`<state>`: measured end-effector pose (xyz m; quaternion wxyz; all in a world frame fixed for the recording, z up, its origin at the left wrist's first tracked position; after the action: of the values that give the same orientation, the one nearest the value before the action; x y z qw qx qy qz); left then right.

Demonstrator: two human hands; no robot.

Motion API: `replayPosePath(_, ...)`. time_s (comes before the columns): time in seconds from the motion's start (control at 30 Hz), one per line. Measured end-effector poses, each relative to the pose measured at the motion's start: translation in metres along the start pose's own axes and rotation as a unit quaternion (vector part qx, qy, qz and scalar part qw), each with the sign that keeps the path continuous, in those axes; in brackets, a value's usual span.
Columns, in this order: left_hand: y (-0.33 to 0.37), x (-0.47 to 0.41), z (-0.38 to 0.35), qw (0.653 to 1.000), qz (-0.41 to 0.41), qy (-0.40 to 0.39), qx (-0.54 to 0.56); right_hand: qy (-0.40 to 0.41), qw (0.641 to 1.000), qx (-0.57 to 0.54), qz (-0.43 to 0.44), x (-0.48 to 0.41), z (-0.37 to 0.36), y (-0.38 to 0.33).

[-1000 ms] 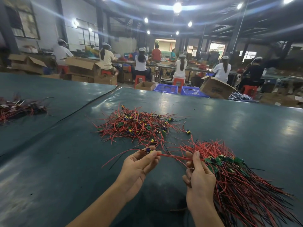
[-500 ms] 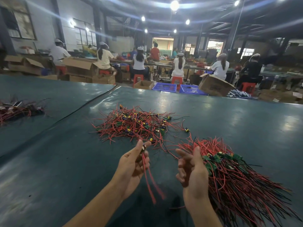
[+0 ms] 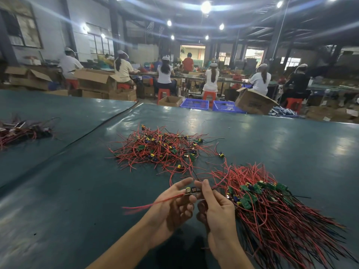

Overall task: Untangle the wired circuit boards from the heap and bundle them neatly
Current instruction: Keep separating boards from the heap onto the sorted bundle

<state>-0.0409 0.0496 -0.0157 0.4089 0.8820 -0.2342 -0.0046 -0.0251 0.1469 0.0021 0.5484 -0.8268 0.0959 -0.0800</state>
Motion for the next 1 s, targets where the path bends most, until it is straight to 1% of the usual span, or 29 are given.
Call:
replayPosePath(0.1,-0.004,-0.001,0.003,1.0,0.007,0.014,0.027,0.025,0.999,-0.025,0.02,0.002,0.004,-0.007)
replayPosePath(0.2,0.0,-0.002,0.004,0.999,-0.021,0.008,-0.029,0.031,0.999,-0.019,0.032,0.001,0.007,-0.009)
replayPosePath(0.3,0.006,0.002,-0.007,0.993,-0.077,-0.033,-0.085,0.01,0.999,0.002,0.044,0.001,0.0,-0.008)
replayPosePath(0.33,0.009,0.004,-0.009,0.989,-0.098,-0.025,-0.104,-0.001,0.999,0.01,0.048,0.001,-0.003,-0.007)
replayPosePath(0.43,0.017,0.006,0.0,0.98,-0.132,0.041,-0.144,-0.013,0.998,0.035,0.041,0.0,-0.005,-0.003)
replayPosePath(0.53,0.02,0.006,-0.002,0.981,-0.129,0.032,-0.14,0.029,0.998,0.039,0.028,-0.006,0.009,-0.001)
replayPosePath(0.6,0.021,0.006,-0.001,0.98,-0.13,0.041,-0.146,0.057,0.997,0.028,0.033,-0.009,0.019,-0.006)
replayPosePath(0.77,0.037,0.008,-0.002,0.971,-0.162,0.025,-0.171,0.113,0.991,-0.073,0.018,-0.019,0.048,-0.02)
replayPosePath(0.87,0.037,0.009,-0.005,0.965,-0.17,0.005,-0.198,0.13,0.986,-0.1,0.026,-0.021,0.06,-0.025)
replayPosePath(1.0,0.035,0.011,-0.007,0.959,-0.175,-0.005,-0.221,0.134,0.986,-0.09,0.039,-0.018,0.057,-0.023)
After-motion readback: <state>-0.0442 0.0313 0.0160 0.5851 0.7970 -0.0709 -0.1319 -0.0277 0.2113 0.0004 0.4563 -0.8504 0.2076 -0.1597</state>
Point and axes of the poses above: each hand's wrist, its own x-axis away from the middle knuckle, its own z-axis out of the back of the hand, y = z × x, the point moved 9 cm from there along -x, towards the middle knuckle
